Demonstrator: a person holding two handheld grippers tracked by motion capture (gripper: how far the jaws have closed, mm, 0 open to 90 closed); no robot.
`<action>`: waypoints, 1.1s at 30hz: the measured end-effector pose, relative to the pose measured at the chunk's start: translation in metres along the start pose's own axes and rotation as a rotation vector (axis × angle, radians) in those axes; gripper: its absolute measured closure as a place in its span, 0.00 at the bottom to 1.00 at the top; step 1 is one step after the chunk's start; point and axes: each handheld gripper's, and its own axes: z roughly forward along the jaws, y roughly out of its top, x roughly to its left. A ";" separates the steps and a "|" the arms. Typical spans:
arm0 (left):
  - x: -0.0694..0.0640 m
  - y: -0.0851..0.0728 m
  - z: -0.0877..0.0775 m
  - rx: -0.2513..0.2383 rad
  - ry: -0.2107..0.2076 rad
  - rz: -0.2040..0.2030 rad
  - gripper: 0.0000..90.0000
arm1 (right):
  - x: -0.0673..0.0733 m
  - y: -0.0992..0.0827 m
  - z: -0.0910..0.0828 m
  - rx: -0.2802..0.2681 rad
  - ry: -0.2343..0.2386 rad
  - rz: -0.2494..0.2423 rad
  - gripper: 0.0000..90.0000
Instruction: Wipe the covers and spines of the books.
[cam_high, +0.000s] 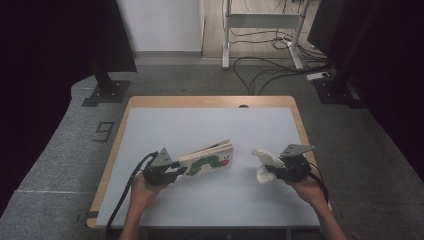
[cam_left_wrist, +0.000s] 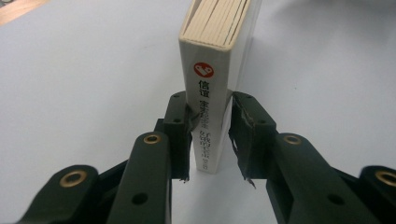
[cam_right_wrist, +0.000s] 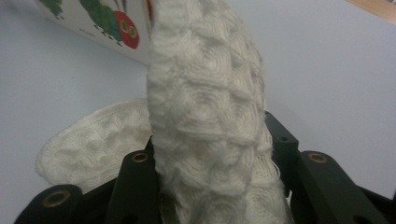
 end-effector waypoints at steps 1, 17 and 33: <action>0.000 0.000 0.000 0.000 0.000 0.000 0.76 | 0.005 0.004 0.004 -0.003 0.017 -0.016 0.64; 0.000 0.000 0.000 0.001 0.000 0.002 0.76 | 0.043 0.038 0.032 -0.019 0.110 -0.109 0.64; 0.000 0.000 0.000 0.001 0.005 0.003 0.77 | 0.076 0.066 0.055 -0.029 0.199 -0.176 0.64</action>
